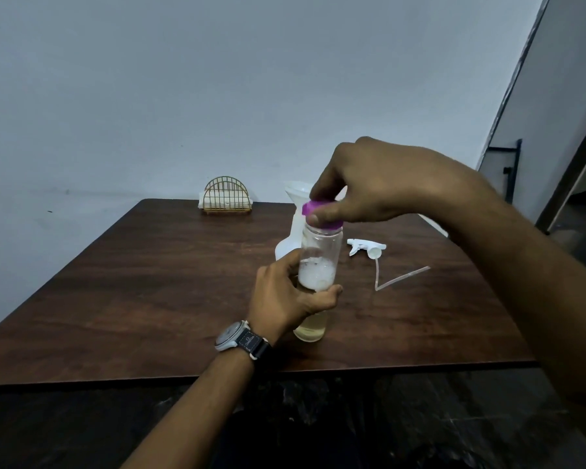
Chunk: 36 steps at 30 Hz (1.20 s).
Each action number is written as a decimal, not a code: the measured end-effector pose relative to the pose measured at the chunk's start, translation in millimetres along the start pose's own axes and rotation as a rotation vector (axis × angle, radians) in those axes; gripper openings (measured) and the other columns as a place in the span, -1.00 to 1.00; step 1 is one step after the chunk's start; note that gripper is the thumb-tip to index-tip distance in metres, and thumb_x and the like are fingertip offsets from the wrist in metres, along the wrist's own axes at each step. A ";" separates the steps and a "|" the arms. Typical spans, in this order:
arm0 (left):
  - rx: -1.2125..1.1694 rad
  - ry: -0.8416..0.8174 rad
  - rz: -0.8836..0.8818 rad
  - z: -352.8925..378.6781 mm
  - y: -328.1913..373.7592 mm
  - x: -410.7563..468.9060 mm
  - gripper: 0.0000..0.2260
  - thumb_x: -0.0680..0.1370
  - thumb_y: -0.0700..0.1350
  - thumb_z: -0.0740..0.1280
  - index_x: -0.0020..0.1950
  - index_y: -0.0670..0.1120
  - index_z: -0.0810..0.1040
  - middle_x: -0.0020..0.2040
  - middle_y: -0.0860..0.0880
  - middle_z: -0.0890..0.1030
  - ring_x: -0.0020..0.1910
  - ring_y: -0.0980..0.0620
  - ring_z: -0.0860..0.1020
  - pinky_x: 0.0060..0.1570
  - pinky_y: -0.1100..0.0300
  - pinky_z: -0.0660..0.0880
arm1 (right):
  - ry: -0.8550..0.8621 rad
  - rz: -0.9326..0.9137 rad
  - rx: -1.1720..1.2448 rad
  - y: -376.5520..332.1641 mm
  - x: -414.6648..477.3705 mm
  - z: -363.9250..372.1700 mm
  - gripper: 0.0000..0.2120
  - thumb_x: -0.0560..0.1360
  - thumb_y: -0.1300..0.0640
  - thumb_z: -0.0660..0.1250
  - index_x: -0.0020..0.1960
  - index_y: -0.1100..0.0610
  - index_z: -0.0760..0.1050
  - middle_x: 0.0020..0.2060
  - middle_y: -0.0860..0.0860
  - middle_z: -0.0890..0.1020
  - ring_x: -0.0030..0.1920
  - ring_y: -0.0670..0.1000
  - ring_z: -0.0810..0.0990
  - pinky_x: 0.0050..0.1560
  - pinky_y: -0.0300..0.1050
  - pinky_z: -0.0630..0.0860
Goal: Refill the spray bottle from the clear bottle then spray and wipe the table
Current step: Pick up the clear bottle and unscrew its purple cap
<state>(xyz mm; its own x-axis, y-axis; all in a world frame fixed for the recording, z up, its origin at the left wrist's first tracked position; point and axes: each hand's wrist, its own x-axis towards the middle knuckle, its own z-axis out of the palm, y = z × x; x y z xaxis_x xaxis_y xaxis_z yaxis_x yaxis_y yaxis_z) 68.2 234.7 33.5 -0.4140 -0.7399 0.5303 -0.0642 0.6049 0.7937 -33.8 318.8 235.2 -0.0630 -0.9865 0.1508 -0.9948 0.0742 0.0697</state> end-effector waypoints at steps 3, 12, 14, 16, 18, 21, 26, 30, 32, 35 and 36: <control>-0.014 0.006 -0.003 0.7 -1.0 -0.4 -0.53 0.25 0.00 0.66 0.12 0.11 0.66 -0.16 0.11 0.73 -0.20 0.26 0.68 -0.19 0.19 0.64 | -0.063 -0.071 0.038 2.2 -0.2 1.1 -0.59 0.48 0.21 0.43 0.17 -0.24 0.66 0.08 -0.19 0.71 0.12 -0.09 0.64 0.11 0.07 0.64; -0.021 -0.002 -0.020 0.3 -0.3 -0.4 -0.53 0.25 -0.01 0.66 0.13 0.11 0.66 -0.14 0.11 0.73 -0.19 0.27 0.68 -0.18 0.24 0.63 | 0.039 0.046 0.079 2.2 1.9 -0.5 -0.36 0.38 -0.52 0.32 0.19 -0.07 0.68 0.00 -0.09 0.77 0.00 -0.10 0.73 0.09 -0.05 0.62; -0.026 -0.001 -0.015 0.3 -0.8 -1.0 -0.52 0.25 -0.02 0.67 0.13 0.10 0.66 -0.14 0.10 0.73 -0.18 0.28 0.68 -0.17 0.24 0.64 | -0.009 0.045 0.027 0.5 3.8 3.6 -0.47 0.46 -0.44 0.32 -0.01 0.00 0.73 -0.30 -0.02 0.75 -0.22 -0.06 0.72 -0.15 -0.13 0.61; -0.022 -0.001 -0.009 0.2 -0.3 -0.9 -0.52 0.26 -0.01 0.66 0.14 0.09 0.66 -0.14 0.11 0.73 -0.18 0.27 0.68 -0.16 0.22 0.64 | -0.040 -0.005 -0.013 1.3 5.1 2.2 -0.68 0.52 -0.27 0.39 0.06 -0.08 0.73 -0.17 -0.10 0.76 -0.08 -0.09 0.67 -0.11 -0.10 0.59; -0.026 0.005 -0.014 0.8 -0.2 -0.7 -0.52 0.25 0.00 0.66 0.13 0.10 0.66 -0.14 0.12 0.73 -0.17 0.26 0.68 -0.16 0.21 0.64 | -0.100 -0.058 0.001 3.4 5.3 -2.2 -0.73 0.53 -0.01 0.46 0.20 -0.23 0.67 0.05 -0.24 0.71 0.10 -0.10 0.64 0.12 0.01 0.62; -0.038 0.008 -0.028 0.6 -1.6 -0.8 -0.54 0.24 -0.01 0.67 0.10 0.13 0.66 -0.17 0.15 0.72 -0.19 0.27 0.68 -0.17 0.19 0.64 | -0.188 -0.138 0.104 8.1 6.5 -1.8 -0.53 0.47 0.25 0.46 0.20 -0.27 0.65 0.16 -0.23 0.69 0.20 -0.04 0.66 0.27 0.11 0.60; -0.025 0.006 -0.019 -0.1 -0.1 0.2 -0.55 0.25 0.00 0.65 0.10 0.12 0.67 -0.15 0.14 0.72 -0.16 0.26 0.67 -0.16 0.16 0.63 | -0.055 -0.049 0.182 6.4 -0.8 -3.0 -0.39 0.39 -0.36 0.48 0.39 -0.21 0.54 0.31 -0.28 0.59 0.28 -0.22 0.56 0.17 -0.18 0.51; -0.014 0.004 -0.004 0.0 -0.8 -0.1 -0.53 0.25 0.00 0.66 0.13 0.11 0.66 -0.13 0.15 0.72 -0.13 0.28 0.67 -0.14 0.17 0.64 | -0.013 0.039 0.038 3.8 5.2 2.4 -0.45 0.39 -0.40 0.45 0.28 -0.15 0.62 0.07 -0.19 0.72 -0.11 -0.12 0.71 -0.18 -0.16 0.48; -0.021 0.005 -0.008 0.3 -0.8 -0.3 -0.53 0.25 0.00 0.66 0.13 0.10 0.66 -0.13 0.13 0.72 -0.15 0.27 0.68 -0.15 0.16 0.64 | -0.050 0.003 0.047 3.0 3.9 1.0 -0.55 0.47 -0.23 0.49 0.32 -0.16 0.60 0.14 -0.21 0.70 -0.07 -0.14 0.67 -0.16 -0.19 0.47; -0.034 0.003 -0.022 0.7 -1.8 -0.7 -0.52 0.25 -0.01 0.66 0.14 0.09 0.66 -0.14 0.10 0.73 -0.17 0.25 0.68 -0.15 0.16 0.65 | -0.077 -0.048 0.054 2.6 -0.7 0.2 -0.55 0.52 0.06 0.49 0.38 -0.19 0.55 0.24 -0.24 0.64 0.19 -0.13 0.60 0.08 -0.11 0.52; -0.042 0.000 -0.025 0.6 -2.0 -0.9 -0.52 0.26 -0.02 0.67 0.14 0.08 0.66 -0.14 0.10 0.73 -0.17 0.24 0.69 -0.15 0.15 0.65 | -0.072 -0.059 0.062 3.3 -1.2 1.9 -0.53 0.53 0.15 0.47 0.38 -0.19 0.56 0.25 -0.24 0.64 0.23 -0.12 0.60 0.14 -0.06 0.55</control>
<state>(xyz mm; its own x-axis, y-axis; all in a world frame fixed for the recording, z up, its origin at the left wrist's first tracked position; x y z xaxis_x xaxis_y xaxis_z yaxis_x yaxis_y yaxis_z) 68.1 234.3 31.3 -0.4126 -0.7544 0.5106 -0.0362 0.5736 0.8183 -37.2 320.0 233.3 -0.0076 -0.9970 0.0774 -0.9999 0.0087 0.0147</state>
